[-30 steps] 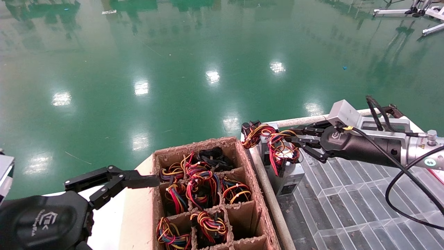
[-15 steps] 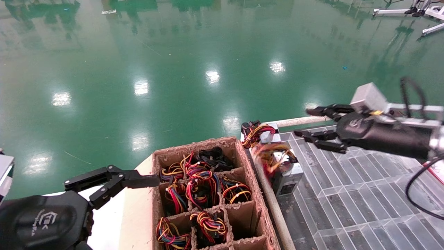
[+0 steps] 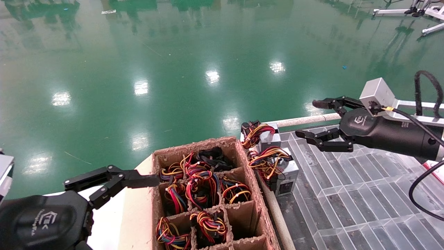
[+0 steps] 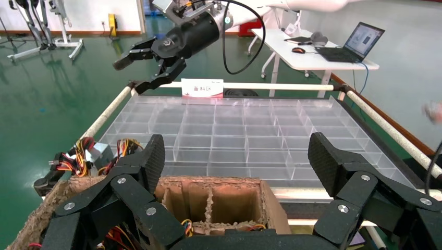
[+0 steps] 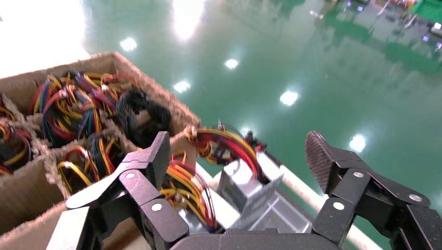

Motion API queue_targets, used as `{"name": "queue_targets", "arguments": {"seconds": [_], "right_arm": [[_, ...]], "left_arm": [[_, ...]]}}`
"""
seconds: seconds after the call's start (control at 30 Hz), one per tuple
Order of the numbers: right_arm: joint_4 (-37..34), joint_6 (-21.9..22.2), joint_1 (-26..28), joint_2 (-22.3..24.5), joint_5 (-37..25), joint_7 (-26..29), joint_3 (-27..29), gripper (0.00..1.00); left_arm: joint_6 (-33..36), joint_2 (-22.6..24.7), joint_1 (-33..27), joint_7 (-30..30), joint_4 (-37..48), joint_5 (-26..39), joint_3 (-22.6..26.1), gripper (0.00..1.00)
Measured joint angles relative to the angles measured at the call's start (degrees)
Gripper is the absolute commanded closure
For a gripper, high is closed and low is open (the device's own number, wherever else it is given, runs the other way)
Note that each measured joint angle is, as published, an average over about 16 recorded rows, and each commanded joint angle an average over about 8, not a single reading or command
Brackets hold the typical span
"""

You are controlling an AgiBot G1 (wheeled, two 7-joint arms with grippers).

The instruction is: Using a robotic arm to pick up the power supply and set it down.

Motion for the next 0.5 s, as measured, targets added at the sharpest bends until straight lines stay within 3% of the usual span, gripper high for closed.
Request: {"name": "queue_targets", "arguments": {"seconds": [0.5], "right_arm": [[17.9, -0.8, -10.5, 4.0, 8.7, 9.0, 2.2, 0.0]], "left_arm": [[0.0, 0.0, 0.0, 0.0, 0.0, 0.0, 0.0, 0.0]]}}
